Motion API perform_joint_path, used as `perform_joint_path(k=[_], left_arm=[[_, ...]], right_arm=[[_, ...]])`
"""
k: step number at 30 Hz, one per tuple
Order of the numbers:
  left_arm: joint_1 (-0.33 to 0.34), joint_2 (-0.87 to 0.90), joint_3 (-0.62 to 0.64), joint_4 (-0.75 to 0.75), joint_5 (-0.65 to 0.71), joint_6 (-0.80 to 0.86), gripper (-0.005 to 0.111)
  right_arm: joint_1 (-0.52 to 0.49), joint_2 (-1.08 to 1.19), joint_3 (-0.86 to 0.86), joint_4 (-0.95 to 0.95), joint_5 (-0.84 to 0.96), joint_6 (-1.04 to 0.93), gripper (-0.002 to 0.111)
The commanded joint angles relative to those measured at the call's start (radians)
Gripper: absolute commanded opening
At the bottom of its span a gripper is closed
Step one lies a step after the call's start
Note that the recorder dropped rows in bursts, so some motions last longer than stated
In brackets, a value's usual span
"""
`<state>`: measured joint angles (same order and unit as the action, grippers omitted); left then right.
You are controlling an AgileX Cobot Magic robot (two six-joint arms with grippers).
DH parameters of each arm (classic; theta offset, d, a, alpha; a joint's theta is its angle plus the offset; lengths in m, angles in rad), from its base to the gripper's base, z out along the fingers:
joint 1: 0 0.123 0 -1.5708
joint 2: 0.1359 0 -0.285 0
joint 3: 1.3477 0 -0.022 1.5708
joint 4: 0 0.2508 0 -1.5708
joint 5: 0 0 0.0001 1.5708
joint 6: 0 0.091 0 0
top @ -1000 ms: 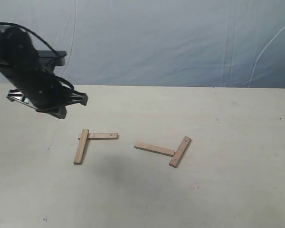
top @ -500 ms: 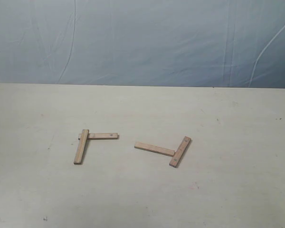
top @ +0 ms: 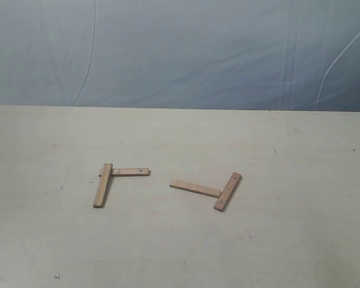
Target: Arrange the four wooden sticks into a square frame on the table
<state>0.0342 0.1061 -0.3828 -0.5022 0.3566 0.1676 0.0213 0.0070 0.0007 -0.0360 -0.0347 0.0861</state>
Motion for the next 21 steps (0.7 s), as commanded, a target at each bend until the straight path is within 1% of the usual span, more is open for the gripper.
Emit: perform_joint_path(k=[1, 2, 3, 4, 5, 6, 8, 9, 10, 12, 16, 21], left_arm=[[0.004, -0.078, 0.172, -0.067, -0.173, -0.03, 0.0], [0.004, -0.08, 0.2, -0.08, -0.203, -0.03, 0.0], [0.004, -0.082, 0.252, -0.084, -0.251, -0.03, 0.0], [0.004, -0.082, 0.271, -0.084, -0.264, -0.03, 0.0], [0.004, -0.082, 0.308, -0.087, -0.289, -0.03, 0.0], [0.004, -0.082, 0.321, -0.087, -0.301, -0.03, 0.0], [0.003, -0.082, 0.363, -0.073, -0.346, -0.026, 0.0], [0.003, -0.082, 0.383, -0.056, -0.364, -0.026, 0.0], [0.003, -0.082, 0.383, -0.028, -0.378, -0.026, 0.0], [0.0, -0.082, 0.383, 0.021, -0.377, -0.028, 0.0], [-0.048, -0.082, 0.383, 0.042, -0.401, -0.03, 0.0], [-0.074, -0.082, 0.383, 0.101, -0.4, -0.03, 0.0]], right_arm=[[0.003, -0.007, -0.001, -0.002, -0.228, 0.0, -0.001], [0.003, -0.007, -0.001, -0.002, -0.285, 0.0, -0.001], [0.003, -0.007, -0.001, 0.0, -0.364, 0.079, -0.001], [0.003, -0.007, -0.001, 0.0, -0.392, 0.168, -0.001], [0.003, -0.007, -0.001, 0.0, -0.412, 0.333, -0.001], [0.003, -0.007, -0.001, 0.0, -0.429, 0.38, -0.001], [0.003, -0.005, -0.001, -0.029, -0.546, 0.38, -0.001], [0.003, 0.027, -0.001, -0.031, -0.63, 0.371, -0.001], [0.003, 0.065, -0.019, -0.031, -0.665, 0.371, -0.001], [0.003, 0.155, -0.092, -0.031, -0.681, 0.369, -0.001], [0.003, 0.348, -0.219, -0.043, -0.76, 0.357, -0.001], [0.003, 0.601, -0.385, -0.147, -0.767, 0.359, -0.001]])
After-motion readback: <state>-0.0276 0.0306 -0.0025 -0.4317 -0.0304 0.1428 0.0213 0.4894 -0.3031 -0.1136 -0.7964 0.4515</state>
